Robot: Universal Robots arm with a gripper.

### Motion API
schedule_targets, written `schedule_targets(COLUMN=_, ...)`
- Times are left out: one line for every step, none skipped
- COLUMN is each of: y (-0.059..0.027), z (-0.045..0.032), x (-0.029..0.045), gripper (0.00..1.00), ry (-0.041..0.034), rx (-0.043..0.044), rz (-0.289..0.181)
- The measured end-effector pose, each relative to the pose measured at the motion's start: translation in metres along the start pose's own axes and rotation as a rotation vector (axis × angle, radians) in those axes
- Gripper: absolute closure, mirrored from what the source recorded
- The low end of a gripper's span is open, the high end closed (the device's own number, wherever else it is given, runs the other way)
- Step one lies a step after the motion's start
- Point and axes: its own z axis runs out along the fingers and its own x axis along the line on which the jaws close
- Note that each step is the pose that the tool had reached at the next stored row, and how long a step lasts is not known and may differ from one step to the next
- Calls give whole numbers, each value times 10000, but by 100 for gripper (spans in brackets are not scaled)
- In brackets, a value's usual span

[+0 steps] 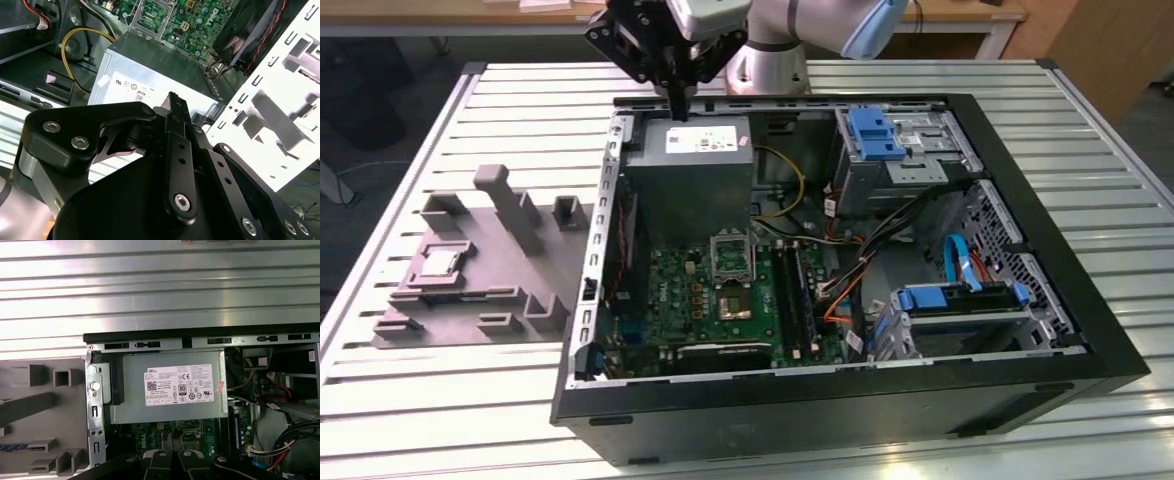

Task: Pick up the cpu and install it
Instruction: 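Reach for the cpu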

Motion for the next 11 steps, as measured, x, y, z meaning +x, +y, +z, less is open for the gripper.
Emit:
schedule_targets(y=0, z=0, x=2, gripper=89, ry=0, rx=0, rz=0)
schedule_targets(y=0, z=0, x=5, gripper=89, ry=0, rx=0, rz=0)
schedule_targets(y=-1, z=0, x=8, gripper=89, ry=0, rx=0, rz=0)
schedule_targets(y=-1, z=0, x=10, gripper=89, ry=0, rx=1, rz=0)
schedule_targets(y=-1, z=0, x=12, gripper=89, ry=0, rx=1, rz=0)
schedule_targets(y=-1, z=1, x=14, gripper=89, ry=0, rx=0, rz=0)
schedule_targets(y=-1, z=1, x=17, gripper=89, ry=0, rx=0, rz=0)
schedule_targets(y=-2, z=1, x=19, gripper=89, ry=0, rx=0, rz=0)
schedule_targets(y=-2, z=1, x=22, gripper=89, ry=0, rx=0, rz=0)
schedule_targets(y=-2, z=2, x=26, gripper=89, ry=0, rx=0, rz=0)
schedule_targets(y=-2, z=1, x=28, gripper=89, ry=0, rx=1, rz=0)
